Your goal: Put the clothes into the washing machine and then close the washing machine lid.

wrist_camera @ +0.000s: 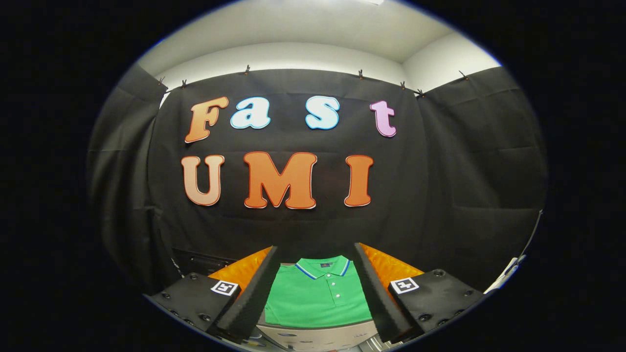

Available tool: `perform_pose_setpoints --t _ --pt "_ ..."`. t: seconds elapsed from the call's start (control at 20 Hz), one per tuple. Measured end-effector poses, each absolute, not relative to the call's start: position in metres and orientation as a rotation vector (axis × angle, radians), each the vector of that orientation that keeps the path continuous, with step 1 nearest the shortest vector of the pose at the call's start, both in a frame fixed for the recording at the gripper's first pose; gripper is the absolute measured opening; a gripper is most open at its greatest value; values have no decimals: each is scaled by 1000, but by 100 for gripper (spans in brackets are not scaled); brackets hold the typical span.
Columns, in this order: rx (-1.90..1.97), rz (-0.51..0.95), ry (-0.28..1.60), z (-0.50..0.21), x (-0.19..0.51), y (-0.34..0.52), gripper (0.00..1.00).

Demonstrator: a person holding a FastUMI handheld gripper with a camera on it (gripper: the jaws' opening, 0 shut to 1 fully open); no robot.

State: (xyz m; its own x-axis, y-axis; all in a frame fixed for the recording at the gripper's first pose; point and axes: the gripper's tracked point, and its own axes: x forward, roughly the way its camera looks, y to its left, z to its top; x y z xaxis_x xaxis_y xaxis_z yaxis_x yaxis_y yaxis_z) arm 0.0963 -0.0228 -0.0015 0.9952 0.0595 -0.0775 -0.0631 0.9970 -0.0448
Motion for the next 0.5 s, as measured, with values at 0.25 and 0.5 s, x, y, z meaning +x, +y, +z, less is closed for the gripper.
perform_pose_setpoints --t 0.25,0.5 --pt "-24 48 166 -41 150 -50 97" --pt "-25 51 342 -113 207 -72 98"
